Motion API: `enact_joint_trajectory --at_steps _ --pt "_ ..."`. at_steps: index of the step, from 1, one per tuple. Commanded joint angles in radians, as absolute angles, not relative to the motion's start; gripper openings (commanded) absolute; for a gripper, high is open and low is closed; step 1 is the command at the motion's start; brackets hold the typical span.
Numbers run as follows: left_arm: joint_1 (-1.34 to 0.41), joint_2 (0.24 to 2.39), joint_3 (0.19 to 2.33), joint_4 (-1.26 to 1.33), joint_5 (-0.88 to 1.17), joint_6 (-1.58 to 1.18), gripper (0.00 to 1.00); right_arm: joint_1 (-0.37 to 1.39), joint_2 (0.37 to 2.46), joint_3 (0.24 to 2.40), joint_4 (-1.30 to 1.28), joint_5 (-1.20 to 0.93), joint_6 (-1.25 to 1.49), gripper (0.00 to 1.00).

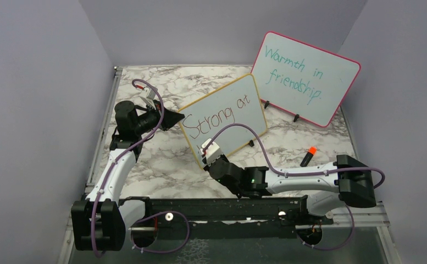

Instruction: Write a sentence on the whiteboard

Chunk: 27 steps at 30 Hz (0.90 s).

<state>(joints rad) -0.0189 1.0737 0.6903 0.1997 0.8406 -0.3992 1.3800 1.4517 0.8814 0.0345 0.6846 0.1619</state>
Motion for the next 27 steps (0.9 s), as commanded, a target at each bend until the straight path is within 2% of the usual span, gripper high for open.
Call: enact_joint_trajectory --at_steps 1,27 --pt "-0.009 1.091 0.697 0.147 0.761 -0.324 0.0 1.384 1.472 0.883 0.069 0.722 0.159 0.01" --pt "-0.009 1.09 0.698 0.144 0.759 -0.323 0.0 1.384 1.445 0.857 0.025 0.804 0.216 0.01"
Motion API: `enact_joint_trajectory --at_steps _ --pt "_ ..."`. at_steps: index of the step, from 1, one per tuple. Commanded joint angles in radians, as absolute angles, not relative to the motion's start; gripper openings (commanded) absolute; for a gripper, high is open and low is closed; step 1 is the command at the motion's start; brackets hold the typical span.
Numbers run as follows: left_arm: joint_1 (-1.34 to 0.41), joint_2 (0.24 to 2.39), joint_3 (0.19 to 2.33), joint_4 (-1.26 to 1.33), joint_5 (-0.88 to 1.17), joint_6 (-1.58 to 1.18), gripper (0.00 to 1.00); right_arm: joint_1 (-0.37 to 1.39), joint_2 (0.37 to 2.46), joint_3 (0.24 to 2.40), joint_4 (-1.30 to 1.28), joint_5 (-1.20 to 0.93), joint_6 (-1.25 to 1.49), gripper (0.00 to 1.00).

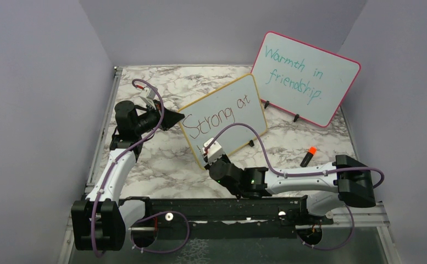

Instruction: Write a sentence on the whiteboard

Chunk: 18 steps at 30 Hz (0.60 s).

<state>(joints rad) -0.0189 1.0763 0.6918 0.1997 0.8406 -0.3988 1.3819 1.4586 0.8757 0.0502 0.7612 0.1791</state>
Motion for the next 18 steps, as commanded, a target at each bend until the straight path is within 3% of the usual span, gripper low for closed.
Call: enact_joint_trajectory --at_steps 1,18 --pt "-0.009 1.09 0.698 0.144 0.759 -0.322 0.0 1.384 1.444 0.856 0.019 0.801 0.221 0.01" --pt "-0.009 1.089 0.699 0.142 0.754 -0.321 0.0 1.384 1.46 0.853 -0.064 0.728 0.27 0.01"
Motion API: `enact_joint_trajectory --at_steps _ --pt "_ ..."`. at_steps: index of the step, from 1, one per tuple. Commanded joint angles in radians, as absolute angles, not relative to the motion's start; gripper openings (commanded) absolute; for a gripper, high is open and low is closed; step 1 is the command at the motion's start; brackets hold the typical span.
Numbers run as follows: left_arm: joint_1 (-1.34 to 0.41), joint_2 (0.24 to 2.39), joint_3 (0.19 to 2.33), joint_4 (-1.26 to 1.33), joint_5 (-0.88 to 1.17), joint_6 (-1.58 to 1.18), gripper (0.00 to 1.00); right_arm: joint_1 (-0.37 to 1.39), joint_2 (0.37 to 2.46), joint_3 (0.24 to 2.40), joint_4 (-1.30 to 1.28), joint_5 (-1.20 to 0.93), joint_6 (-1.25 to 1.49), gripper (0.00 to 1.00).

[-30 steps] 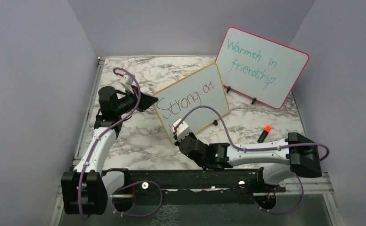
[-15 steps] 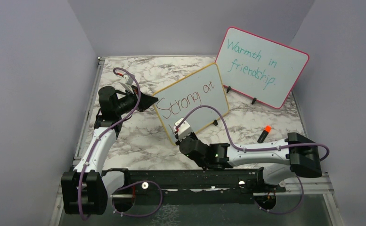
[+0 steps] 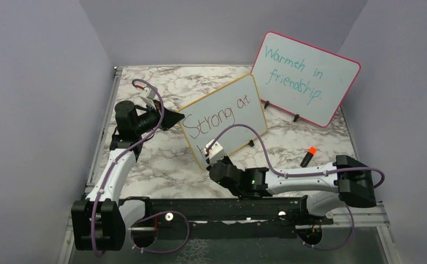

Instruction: Write a sentence on the whiteboard

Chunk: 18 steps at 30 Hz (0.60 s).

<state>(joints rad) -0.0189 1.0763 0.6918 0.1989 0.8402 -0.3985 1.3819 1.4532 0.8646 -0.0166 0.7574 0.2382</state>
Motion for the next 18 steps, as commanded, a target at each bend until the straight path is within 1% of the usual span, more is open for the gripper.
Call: enact_joint_trajectory --at_steps 1,12,18 --pt "-0.009 1.09 0.698 0.142 0.755 -0.321 0.0 1.384 1.461 0.853 -0.067 0.724 0.272 0.01" --pt "-0.009 1.09 0.702 0.137 0.754 -0.318 0.0 1.384 1.463 0.854 -0.092 0.716 0.287 0.01" --pt "-0.009 1.088 0.704 0.13 0.749 -0.312 0.0 1.384 1.418 0.848 -0.064 0.718 0.26 0.01"
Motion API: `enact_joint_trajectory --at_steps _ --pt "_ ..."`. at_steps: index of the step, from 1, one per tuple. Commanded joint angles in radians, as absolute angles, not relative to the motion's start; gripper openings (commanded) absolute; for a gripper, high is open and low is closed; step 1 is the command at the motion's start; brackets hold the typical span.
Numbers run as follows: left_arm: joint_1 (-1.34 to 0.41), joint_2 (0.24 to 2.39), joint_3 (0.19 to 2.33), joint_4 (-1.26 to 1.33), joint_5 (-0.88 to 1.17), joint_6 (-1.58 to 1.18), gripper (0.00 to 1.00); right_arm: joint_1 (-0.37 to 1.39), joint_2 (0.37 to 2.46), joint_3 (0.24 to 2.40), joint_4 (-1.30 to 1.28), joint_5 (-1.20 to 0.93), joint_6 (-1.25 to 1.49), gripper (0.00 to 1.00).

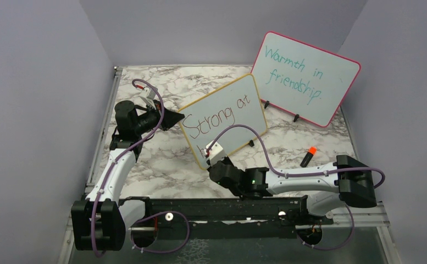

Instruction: Write a sentence on the whiteboard

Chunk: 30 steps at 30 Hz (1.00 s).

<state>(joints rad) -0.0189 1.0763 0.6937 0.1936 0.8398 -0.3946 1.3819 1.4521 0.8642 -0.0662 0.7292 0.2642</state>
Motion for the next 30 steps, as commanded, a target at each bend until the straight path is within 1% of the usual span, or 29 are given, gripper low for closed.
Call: enact_joint_trajectory --at_steps 1,9,15,30 --pt "-0.009 1.091 0.703 0.13 0.747 -0.312 0.0 1.384 1.408 0.845 -0.055 0.723 0.252 0.01" --pt "-0.009 1.094 0.706 0.124 0.747 -0.311 0.0 1.382 1.355 0.812 -0.009 0.782 0.217 0.01" --pt "-0.009 1.097 0.706 0.124 0.747 -0.311 0.0 1.365 1.338 0.784 0.052 0.754 0.206 0.01" --pt "-0.009 1.098 0.71 0.118 0.747 -0.308 0.0 1.359 1.388 0.79 0.104 0.723 0.206 0.01"
